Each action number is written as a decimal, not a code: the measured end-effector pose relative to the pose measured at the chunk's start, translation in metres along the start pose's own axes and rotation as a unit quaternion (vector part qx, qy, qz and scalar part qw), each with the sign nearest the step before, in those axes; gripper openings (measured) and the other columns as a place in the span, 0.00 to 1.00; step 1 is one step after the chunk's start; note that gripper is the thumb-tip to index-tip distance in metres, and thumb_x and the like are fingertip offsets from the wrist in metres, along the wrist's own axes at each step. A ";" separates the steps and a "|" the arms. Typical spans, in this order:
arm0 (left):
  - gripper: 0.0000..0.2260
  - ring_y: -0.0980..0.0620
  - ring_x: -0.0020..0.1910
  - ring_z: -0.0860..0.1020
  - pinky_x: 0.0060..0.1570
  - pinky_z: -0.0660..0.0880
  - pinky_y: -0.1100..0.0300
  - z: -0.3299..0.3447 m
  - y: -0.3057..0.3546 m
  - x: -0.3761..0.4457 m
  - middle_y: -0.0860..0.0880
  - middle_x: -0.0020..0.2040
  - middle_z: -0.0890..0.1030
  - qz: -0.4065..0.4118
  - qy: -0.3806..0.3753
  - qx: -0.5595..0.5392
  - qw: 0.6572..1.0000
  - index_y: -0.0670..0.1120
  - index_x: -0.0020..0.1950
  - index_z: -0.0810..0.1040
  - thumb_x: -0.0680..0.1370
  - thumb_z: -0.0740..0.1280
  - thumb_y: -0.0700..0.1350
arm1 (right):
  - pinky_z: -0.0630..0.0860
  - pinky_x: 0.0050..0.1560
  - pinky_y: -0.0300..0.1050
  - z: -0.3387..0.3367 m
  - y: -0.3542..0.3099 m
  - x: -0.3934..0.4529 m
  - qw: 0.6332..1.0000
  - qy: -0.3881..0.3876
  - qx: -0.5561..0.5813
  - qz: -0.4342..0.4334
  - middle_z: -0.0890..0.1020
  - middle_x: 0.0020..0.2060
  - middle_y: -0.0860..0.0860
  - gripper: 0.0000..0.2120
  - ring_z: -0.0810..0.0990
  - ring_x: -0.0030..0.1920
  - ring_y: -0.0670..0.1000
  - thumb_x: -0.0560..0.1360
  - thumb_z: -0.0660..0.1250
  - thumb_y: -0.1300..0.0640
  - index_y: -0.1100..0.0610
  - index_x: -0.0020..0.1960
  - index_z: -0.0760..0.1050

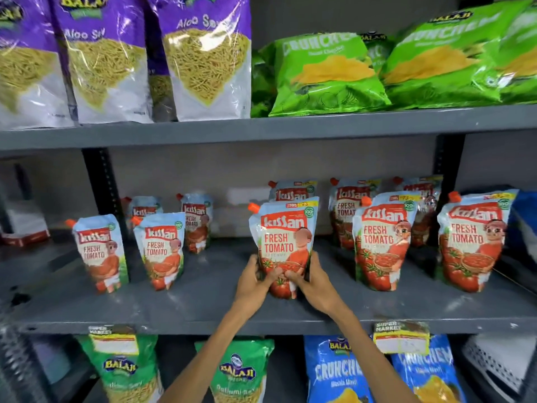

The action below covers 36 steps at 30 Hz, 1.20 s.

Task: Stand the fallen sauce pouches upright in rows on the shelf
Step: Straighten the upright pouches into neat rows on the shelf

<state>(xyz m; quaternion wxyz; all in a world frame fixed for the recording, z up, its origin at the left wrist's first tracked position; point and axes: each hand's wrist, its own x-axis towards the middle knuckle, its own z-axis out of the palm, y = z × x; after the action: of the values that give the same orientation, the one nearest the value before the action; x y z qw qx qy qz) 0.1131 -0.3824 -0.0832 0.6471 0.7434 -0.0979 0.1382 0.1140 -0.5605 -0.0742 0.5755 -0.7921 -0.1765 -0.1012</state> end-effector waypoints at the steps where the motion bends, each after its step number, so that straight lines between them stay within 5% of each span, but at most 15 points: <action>1: 0.15 0.62 0.56 0.82 0.54 0.78 0.65 0.005 0.001 0.001 0.56 0.58 0.83 0.000 -0.005 0.003 1.000 0.55 0.58 0.74 0.75 0.74 0.48 | 0.78 0.62 0.50 -0.005 0.001 -0.001 1.000 0.002 0.002 0.001 0.79 0.60 0.49 0.23 0.80 0.59 0.44 0.77 0.70 0.56 0.56 0.65 0.62; 5: 0.16 0.57 0.58 0.82 0.58 0.79 0.59 0.025 0.006 0.010 0.52 0.59 0.83 -0.004 -0.016 0.000 1.000 0.54 0.60 0.73 0.75 0.74 0.48 | 0.77 0.61 0.46 -0.021 0.002 0.002 1.000 0.022 0.010 -0.004 0.78 0.60 0.50 0.23 0.79 0.60 0.48 0.76 0.70 0.56 0.52 0.64 0.61; 9: 0.15 0.60 0.55 0.83 0.51 0.80 0.65 0.043 0.012 0.014 0.53 0.59 0.84 -0.027 -0.008 -0.037 0.999 0.56 0.58 0.74 0.75 0.75 0.48 | 0.77 0.55 0.38 -0.031 0.009 0.007 0.999 0.042 0.031 0.004 0.80 0.58 0.49 0.22 0.80 0.57 0.46 0.76 0.71 0.57 0.52 0.64 0.63; 16: 0.15 0.58 0.59 0.82 0.50 0.79 0.67 0.050 0.015 0.011 0.53 0.61 0.83 -0.030 0.006 -0.054 0.998 0.57 0.59 0.74 0.76 0.74 0.46 | 0.77 0.58 0.43 -0.033 0.014 0.009 0.997 0.051 0.052 0.008 0.79 0.58 0.48 0.29 0.79 0.62 0.51 0.74 0.74 0.55 0.54 0.68 0.62; 19: 0.31 0.57 0.67 0.75 0.63 0.75 0.61 0.050 0.017 0.004 0.57 0.69 0.73 -0.017 0.021 -0.021 0.999 0.53 0.74 0.64 0.75 0.74 0.49 | 0.71 0.67 0.45 -0.032 0.006 0.001 0.988 0.151 0.031 -0.018 0.72 0.67 0.47 0.44 0.72 0.68 0.46 0.68 0.78 0.54 0.54 0.76 0.56; 22: 0.44 0.56 0.70 0.68 0.64 0.72 0.61 0.036 0.024 -0.003 0.58 0.71 0.63 -0.009 0.084 -0.035 0.996 0.53 0.81 0.52 0.73 0.76 0.51 | 0.67 0.69 0.38 -0.026 -0.010 -0.006 0.963 0.256 0.005 -0.083 0.66 0.73 0.44 0.45 0.67 0.71 0.42 0.66 0.79 0.52 0.48 0.75 0.58; 26: 0.33 0.59 0.64 0.75 0.52 0.74 0.68 0.004 0.039 -0.015 0.55 0.68 0.71 0.022 0.140 -0.052 0.989 0.55 0.75 0.62 0.75 0.74 0.49 | 0.71 0.57 0.25 -0.002 -0.039 -0.003 0.948 0.269 -0.015 -0.172 0.69 0.62 0.32 0.31 0.71 0.64 0.34 0.70 0.76 0.55 0.45 0.68 0.66; 30: 0.22 0.54 0.57 0.80 0.48 0.76 0.72 -0.050 0.046 -0.023 0.53 0.59 0.79 0.092 0.214 -0.046 0.972 0.51 0.67 0.72 0.75 0.74 0.44 | 0.75 0.58 0.37 0.053 -0.062 0.009 0.960 0.224 -0.004 -0.165 0.76 0.57 0.39 0.24 0.75 0.59 0.38 0.72 0.74 0.53 0.45 0.64 0.69; 36: 0.21 0.46 0.58 0.77 0.57 0.77 0.52 -0.143 0.030 -0.025 0.49 0.60 0.75 0.131 0.304 0.003 0.944 0.51 0.62 0.72 0.73 0.75 0.40 | 0.76 0.58 0.37 0.142 -0.072 0.031 0.980 0.148 0.037 -0.129 0.79 0.58 0.43 0.24 0.77 0.60 0.39 0.71 0.75 0.59 0.48 0.64 0.71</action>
<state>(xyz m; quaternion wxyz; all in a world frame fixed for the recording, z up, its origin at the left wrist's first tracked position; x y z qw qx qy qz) 0.0686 -0.2465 -0.0456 0.6201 0.6485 0.0078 0.4413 0.1081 -0.4007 -0.0445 0.6059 -0.7173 -0.1941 -0.2841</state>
